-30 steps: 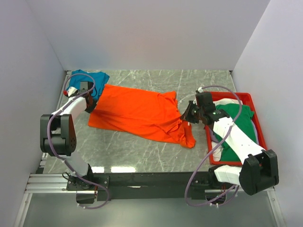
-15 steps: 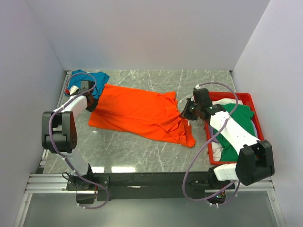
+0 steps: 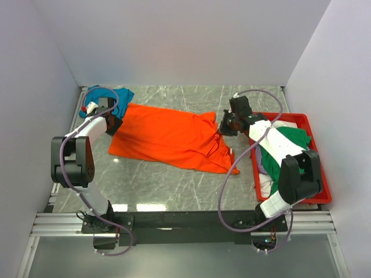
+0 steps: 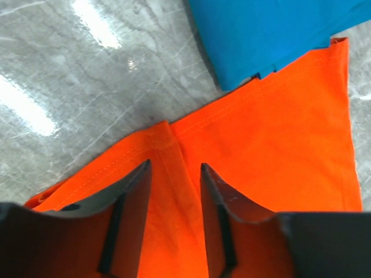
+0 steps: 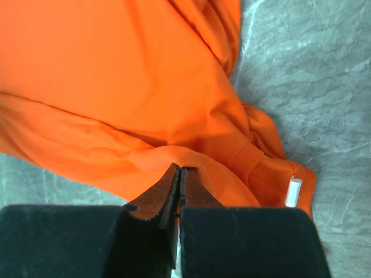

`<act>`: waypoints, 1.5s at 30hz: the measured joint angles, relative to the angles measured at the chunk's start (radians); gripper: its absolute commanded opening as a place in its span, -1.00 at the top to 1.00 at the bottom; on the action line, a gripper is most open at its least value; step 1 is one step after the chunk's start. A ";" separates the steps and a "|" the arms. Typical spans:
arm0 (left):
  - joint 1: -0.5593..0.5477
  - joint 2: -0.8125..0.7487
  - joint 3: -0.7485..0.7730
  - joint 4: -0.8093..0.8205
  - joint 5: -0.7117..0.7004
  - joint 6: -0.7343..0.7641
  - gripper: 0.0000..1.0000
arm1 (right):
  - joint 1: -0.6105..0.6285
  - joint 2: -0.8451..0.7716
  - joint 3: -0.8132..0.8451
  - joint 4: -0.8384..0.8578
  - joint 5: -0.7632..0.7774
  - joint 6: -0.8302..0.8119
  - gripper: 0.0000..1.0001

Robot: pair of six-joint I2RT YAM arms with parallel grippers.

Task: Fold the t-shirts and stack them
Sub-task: Fold the tshirt

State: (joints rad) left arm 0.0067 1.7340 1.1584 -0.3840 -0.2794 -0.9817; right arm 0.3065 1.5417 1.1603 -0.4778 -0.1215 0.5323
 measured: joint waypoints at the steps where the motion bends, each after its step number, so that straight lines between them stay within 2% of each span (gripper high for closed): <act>1: 0.000 0.000 0.000 0.005 0.004 0.002 0.06 | 0.000 0.012 0.003 -0.002 0.001 -0.001 1.00; 6: 0.000 -0.034 -0.013 0.007 0.026 0.001 -0.08 | -0.002 0.077 0.041 -0.021 0.014 -0.006 1.00; 8: 0.000 -0.076 -0.035 0.007 0.032 -0.002 -0.15 | -0.002 0.100 0.061 -0.023 0.022 -0.007 0.93; 12: 0.003 -0.197 -0.119 0.022 0.040 -0.015 -0.21 | -0.002 0.113 0.068 -0.022 0.028 -0.012 0.55; 13: 0.005 -0.233 -0.149 0.028 0.046 -0.025 -0.22 | -0.002 0.113 0.063 -0.018 0.029 -0.014 0.35; 16: 0.018 -0.314 -0.235 0.035 0.059 -0.041 -0.24 | -0.002 0.102 0.032 -0.005 0.036 -0.013 0.07; 20: 0.056 -0.385 -0.352 0.044 0.084 -0.070 -0.19 | -0.002 0.014 -0.066 -0.001 0.049 -0.006 0.02; 25: 0.082 -0.464 -0.473 0.050 0.083 -0.102 -0.14 | -0.002 -0.231 -0.209 0.008 0.050 0.012 0.02; 29: 0.087 -0.470 -0.505 0.077 0.085 -0.116 -0.11 | -0.002 -0.396 -0.308 0.029 0.035 0.030 0.02; 35: 0.089 -0.424 -0.526 0.145 0.097 -0.135 -0.06 | -0.002 -0.491 -0.427 0.025 0.023 0.050 0.01; 41: 0.089 -0.360 -0.533 0.185 0.098 -0.140 0.15 | -0.002 -0.541 -0.475 0.008 0.027 0.055 0.00; 42: 0.089 -0.349 -0.533 0.190 0.097 -0.140 0.28 | -0.002 -0.547 -0.479 0.009 0.028 0.055 0.00; 44: 0.089 -0.330 -0.533 0.197 0.093 -0.140 0.39 | -0.002 -0.559 -0.496 0.013 0.029 0.056 0.00; 45: 0.089 -0.322 -0.533 0.203 0.090 -0.142 0.54 | -0.002 -0.565 -0.511 0.014 0.029 0.058 0.00</act>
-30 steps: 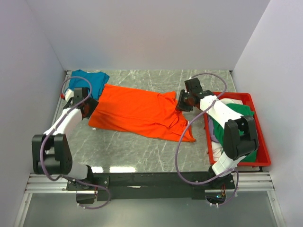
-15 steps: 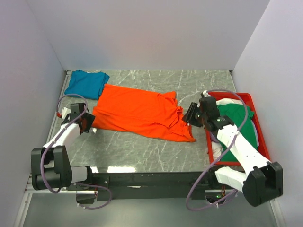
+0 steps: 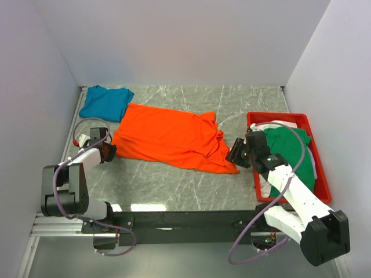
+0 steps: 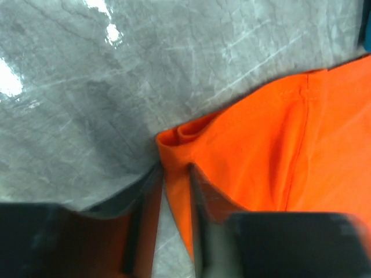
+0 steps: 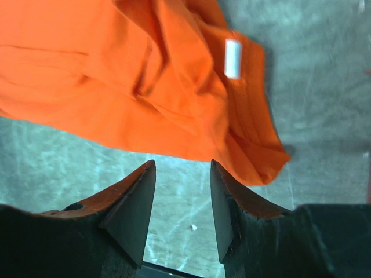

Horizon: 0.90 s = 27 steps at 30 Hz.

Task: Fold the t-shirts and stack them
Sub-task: Fold the tshirt

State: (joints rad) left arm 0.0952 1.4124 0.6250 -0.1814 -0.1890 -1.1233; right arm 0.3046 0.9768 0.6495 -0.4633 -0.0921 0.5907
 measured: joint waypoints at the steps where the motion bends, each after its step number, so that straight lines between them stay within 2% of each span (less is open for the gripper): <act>1: 0.000 0.004 0.000 0.006 -0.003 -0.001 0.61 | 0.000 -0.002 -0.013 0.002 0.001 0.001 0.00; 4: 0.000 0.020 0.006 0.014 -0.017 0.002 0.81 | 0.000 -0.003 -0.059 0.003 0.001 0.009 0.00; 10: 0.000 0.027 0.017 0.003 -0.043 0.010 0.99 | 0.000 0.005 -0.098 0.004 0.009 0.019 0.00; 17: 0.001 0.027 0.044 -0.029 -0.052 0.011 0.99 | 0.000 0.056 -0.100 0.026 0.035 0.019 0.06; 19: 0.001 0.027 0.054 -0.034 -0.055 0.011 0.99 | 0.001 0.076 -0.100 0.030 0.046 0.018 0.13; 20: 0.002 0.027 0.061 -0.042 -0.056 0.011 0.99 | 0.000 0.082 -0.100 0.032 0.049 0.018 0.24; 22: 0.003 0.027 0.074 -0.054 -0.060 0.012 0.99 | 0.001 0.089 -0.100 0.037 0.052 0.018 0.34; 27: 0.008 0.027 0.104 -0.081 -0.069 0.014 0.99 | 0.001 0.101 -0.100 0.048 0.055 0.013 0.78</act>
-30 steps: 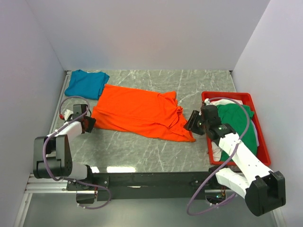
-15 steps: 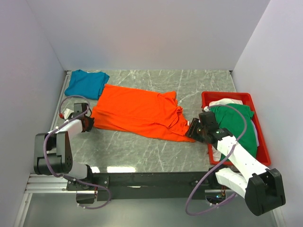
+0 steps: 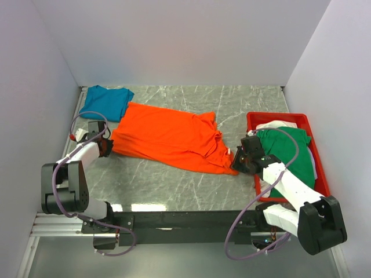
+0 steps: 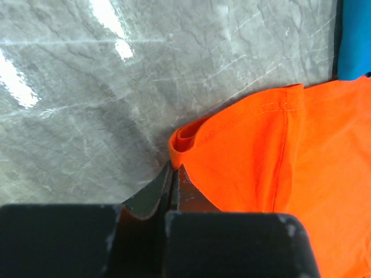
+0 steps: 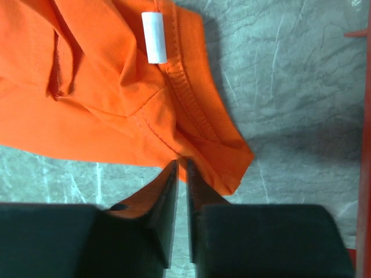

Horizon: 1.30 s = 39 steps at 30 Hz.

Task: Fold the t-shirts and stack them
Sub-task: Fold the tshirt

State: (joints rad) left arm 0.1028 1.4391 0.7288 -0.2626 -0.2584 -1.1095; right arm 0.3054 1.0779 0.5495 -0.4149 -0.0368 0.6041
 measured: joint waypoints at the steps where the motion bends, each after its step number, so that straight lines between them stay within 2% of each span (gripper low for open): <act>1: 0.002 0.000 0.004 -0.006 -0.002 0.002 0.99 | 0.000 0.000 0.000 0.000 0.000 -0.002 0.85; 4: 0.010 -0.004 0.009 -0.024 -0.008 0.011 0.99 | 0.000 0.000 0.000 -0.001 0.000 -0.008 1.00; 8: 0.031 -0.027 0.009 -0.056 -0.014 0.021 0.99 | 0.000 -0.013 0.002 -0.009 0.000 -0.011 0.98; 9: 0.037 -0.037 0.009 -0.061 -0.016 0.024 0.99 | 0.000 -0.018 0.002 -0.012 0.000 -0.011 0.86; 10: 0.043 -0.045 0.009 -0.063 -0.017 0.025 0.99 | 0.000 -0.027 0.002 -0.017 0.000 -0.011 0.62; 14: 0.053 -0.070 0.009 -0.064 -0.019 0.029 0.99 | 0.003 -0.042 0.002 -0.018 -0.017 -0.019 0.15; 17: 0.054 -0.070 0.008 -0.064 -0.019 0.029 0.99 | 0.018 -0.042 0.002 -0.013 -0.032 -0.021 0.06; 20: 0.055 -0.070 0.008 -0.064 -0.019 0.030 0.99 | 0.056 -0.033 0.002 0.004 -0.033 -0.018 0.06; 21: 0.055 -0.070 0.008 -0.064 -0.019 0.032 0.99 | 0.071 -0.022 0.002 0.013 -0.032 -0.017 0.07; 27: 0.056 -0.070 0.008 -0.064 -0.019 0.036 0.99 | 0.107 0.047 0.002 0.026 -0.013 0.002 0.46; 31: 0.059 -0.070 0.008 -0.064 -0.019 0.043 0.99 | 0.108 0.050 0.002 0.024 0.020 0.010 0.93; 33: 0.061 -0.070 0.008 -0.065 -0.019 0.043 0.99 | 0.108 0.042 0.002 0.011 0.040 0.011 1.00; 39: 0.066 -0.070 0.008 -0.076 -0.019 0.043 0.99 | 0.108 -0.028 0.042 -0.080 0.100 0.011 1.00</act>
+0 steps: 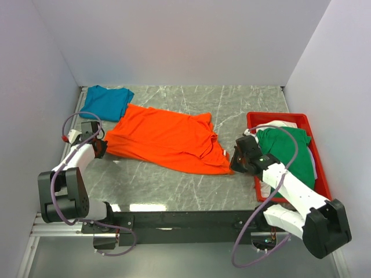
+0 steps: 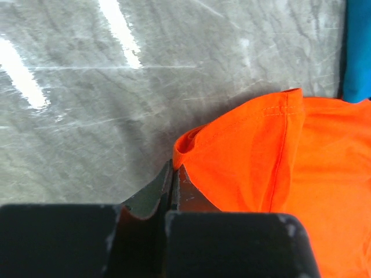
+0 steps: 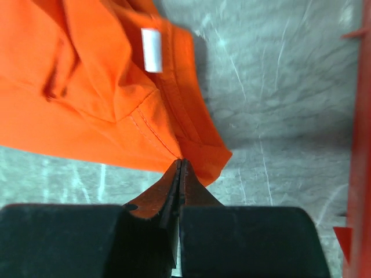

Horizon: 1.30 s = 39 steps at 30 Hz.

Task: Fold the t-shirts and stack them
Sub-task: Fold the tshirt

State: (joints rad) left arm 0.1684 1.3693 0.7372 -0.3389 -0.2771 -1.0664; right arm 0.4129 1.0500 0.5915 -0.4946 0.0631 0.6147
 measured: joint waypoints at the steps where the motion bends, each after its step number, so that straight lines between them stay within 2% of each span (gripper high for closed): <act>1: 0.003 0.000 0.000 -0.005 0.000 0.000 0.99 | 0.000 -0.013 0.013 -0.013 0.009 -0.002 1.00; 12: 0.040 -0.064 -0.018 -0.052 0.002 0.010 0.99 | -0.001 -0.137 0.052 -0.129 0.049 0.013 1.00; 14: 0.046 -0.079 -0.027 -0.055 0.003 0.011 0.99 | -0.003 -0.153 0.052 -0.145 0.048 0.024 0.80; 15: 0.048 -0.084 -0.032 -0.056 0.003 0.012 0.99 | -0.004 -0.161 0.052 -0.150 0.046 0.025 0.55; 18: 0.051 -0.100 -0.054 -0.055 0.011 0.015 0.99 | -0.008 -0.192 0.052 -0.170 0.027 0.046 0.17; 24: 0.051 -0.120 -0.096 -0.048 0.027 0.015 0.99 | 0.019 -0.314 -0.026 -0.121 -0.099 0.131 0.09; 29: 0.051 -0.133 -0.099 -0.047 0.034 0.016 0.99 | 0.230 -0.357 -0.179 -0.023 -0.150 0.311 0.09; 35: 0.052 -0.150 -0.099 -0.042 0.045 0.016 0.99 | 0.352 -0.316 -0.288 0.076 -0.090 0.523 0.03; 39: 0.052 -0.150 -0.099 -0.041 0.050 0.017 0.99 | 0.354 -0.309 -0.290 0.089 0.008 0.607 -0.17</act>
State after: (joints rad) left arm 0.2207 1.2198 0.6384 -0.3798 -0.2276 -1.0496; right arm 0.7666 0.7410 0.3012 -0.4053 0.0715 1.2217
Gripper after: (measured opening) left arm 0.015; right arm 0.549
